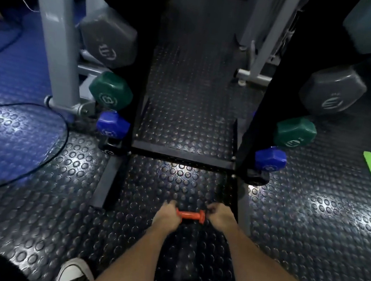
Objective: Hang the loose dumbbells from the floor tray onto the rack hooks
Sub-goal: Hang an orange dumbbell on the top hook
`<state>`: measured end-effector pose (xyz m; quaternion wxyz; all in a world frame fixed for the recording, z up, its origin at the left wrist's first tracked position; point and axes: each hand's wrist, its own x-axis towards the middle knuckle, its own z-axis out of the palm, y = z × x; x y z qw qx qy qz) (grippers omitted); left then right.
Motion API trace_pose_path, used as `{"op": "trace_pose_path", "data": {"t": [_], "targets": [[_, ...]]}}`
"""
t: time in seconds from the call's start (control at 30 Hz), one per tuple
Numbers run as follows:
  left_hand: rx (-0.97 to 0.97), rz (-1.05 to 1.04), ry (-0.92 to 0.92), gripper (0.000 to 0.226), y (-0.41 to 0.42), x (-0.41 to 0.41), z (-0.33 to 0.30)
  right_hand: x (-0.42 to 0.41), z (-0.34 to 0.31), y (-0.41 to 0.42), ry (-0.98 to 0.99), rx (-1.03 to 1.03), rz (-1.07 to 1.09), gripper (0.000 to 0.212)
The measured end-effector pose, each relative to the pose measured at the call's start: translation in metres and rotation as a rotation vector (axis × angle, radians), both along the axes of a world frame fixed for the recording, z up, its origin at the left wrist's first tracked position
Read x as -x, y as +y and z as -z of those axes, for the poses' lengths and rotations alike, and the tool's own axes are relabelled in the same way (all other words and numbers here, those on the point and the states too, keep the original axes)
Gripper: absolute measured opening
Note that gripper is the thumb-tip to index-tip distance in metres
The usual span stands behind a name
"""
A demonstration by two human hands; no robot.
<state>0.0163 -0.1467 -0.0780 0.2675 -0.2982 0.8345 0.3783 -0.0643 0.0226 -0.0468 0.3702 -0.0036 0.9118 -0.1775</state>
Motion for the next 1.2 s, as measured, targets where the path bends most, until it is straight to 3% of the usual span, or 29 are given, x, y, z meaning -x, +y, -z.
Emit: {"op": "trace_pose_path", "data": {"t": [0.17, 0.23, 0.37, 0.47, 0.6, 0.7, 0.83, 0.97, 1.2], "targets": [[-0.177, -0.384, 0.01, 0.036, 0.005, 0.004, 0.014, 0.003, 0.031, 0.002, -0.084, 0.052, 0.157, 0.02], [-0.293, -0.535, 0.0, 0.033, 0.005, 0.007, 0.017, 0.001, 0.041, -0.003, -0.124, 0.089, 0.222, 0.028], [-0.471, -0.667, -0.017, 0.025, 0.01, 0.01, 0.021, -0.001, 0.058, -0.009, -0.126, 0.121, 0.284, 0.033], [-0.519, -0.781, 0.003, 0.033, 0.011, 0.014, 0.021, 0.002, 0.06, -0.011, -0.119, 0.148, 0.355, 0.032], [-0.582, -0.901, 0.023, 0.051, 0.007, 0.012, 0.018, 0.002, 0.049, -0.013, -0.092, 0.211, 0.342, 0.039], [-0.661, -1.017, 0.087, 0.051, 0.0, 0.01, 0.006, 0.002, 0.036, -0.02, -0.024, 0.242, 0.217, 0.044], [-0.669, -1.083, 0.141, 0.052, -0.014, 0.003, -0.024, 0.006, 0.002, -0.035, 0.026, 0.333, 0.146, 0.052], [-0.635, -1.136, 0.21, 0.047, -0.03, 0.0, -0.071, 0.019, -0.051, -0.059, 0.045, 0.423, 0.029, 0.045], [-0.813, -1.216, 0.456, 0.047, -0.06, 0.01, -0.182, 0.032, -0.204, -0.109, 0.233, 0.654, -0.23, 0.048]]}}
